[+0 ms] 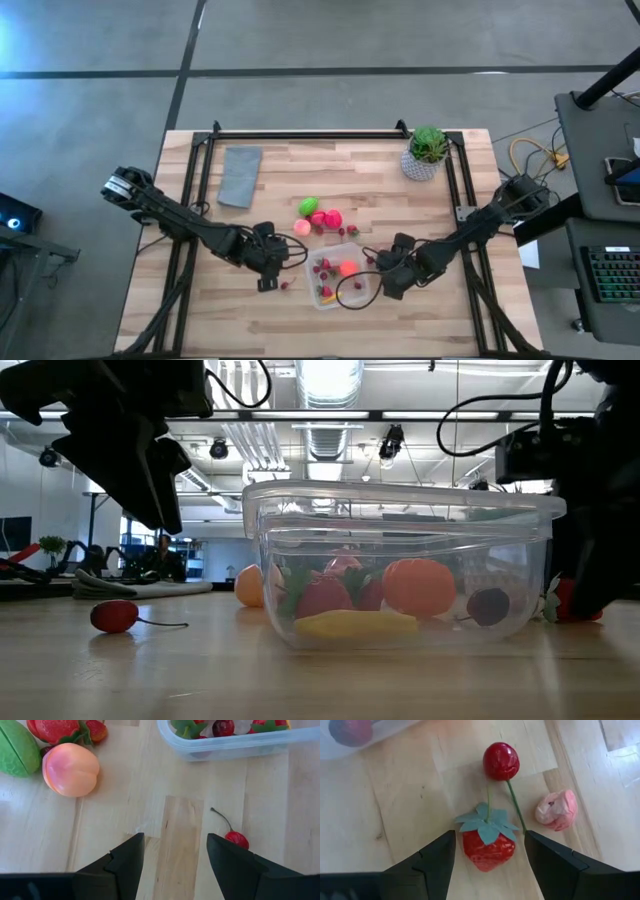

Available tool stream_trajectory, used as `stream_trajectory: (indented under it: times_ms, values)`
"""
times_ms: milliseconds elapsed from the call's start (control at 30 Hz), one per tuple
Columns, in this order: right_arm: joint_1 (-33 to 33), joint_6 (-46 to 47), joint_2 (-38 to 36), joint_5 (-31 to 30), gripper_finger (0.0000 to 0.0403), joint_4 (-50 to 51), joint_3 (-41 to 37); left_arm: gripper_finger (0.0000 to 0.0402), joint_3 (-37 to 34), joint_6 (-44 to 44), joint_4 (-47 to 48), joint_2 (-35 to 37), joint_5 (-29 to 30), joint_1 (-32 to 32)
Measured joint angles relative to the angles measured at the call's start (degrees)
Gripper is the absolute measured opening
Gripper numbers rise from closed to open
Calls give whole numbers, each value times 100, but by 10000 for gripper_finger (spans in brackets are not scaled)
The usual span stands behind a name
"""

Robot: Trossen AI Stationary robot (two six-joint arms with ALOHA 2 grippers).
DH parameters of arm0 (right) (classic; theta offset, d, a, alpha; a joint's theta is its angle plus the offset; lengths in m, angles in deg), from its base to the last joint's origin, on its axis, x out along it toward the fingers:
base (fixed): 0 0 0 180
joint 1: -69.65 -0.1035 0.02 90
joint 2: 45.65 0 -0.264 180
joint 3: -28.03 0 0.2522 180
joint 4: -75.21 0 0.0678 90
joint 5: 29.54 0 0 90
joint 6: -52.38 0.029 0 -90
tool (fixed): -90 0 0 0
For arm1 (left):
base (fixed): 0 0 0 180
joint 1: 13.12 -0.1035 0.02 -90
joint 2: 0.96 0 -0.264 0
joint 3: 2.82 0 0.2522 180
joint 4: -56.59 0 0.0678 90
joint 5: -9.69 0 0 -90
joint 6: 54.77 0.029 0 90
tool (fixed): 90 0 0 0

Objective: Pick and placing Produce into tupperware
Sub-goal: Put the red strawberry into the transparent bin

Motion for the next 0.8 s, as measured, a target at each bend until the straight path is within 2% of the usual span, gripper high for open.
stream_trajectory:
  times_ms: [300, 600, 800]
  values:
    - [2, 22, 26, 134, 223, -16, 2, 201, -2, -9, -4, 0, -2, 0]
    - [4, 22, 23, 126, 164, -17, 2, 201, -4, -7, -4, 0, -2, 0]
    - [4, 74, 24, 101, 138, -28, 2, 201, -4, -7, -4, 0, -2, 0]
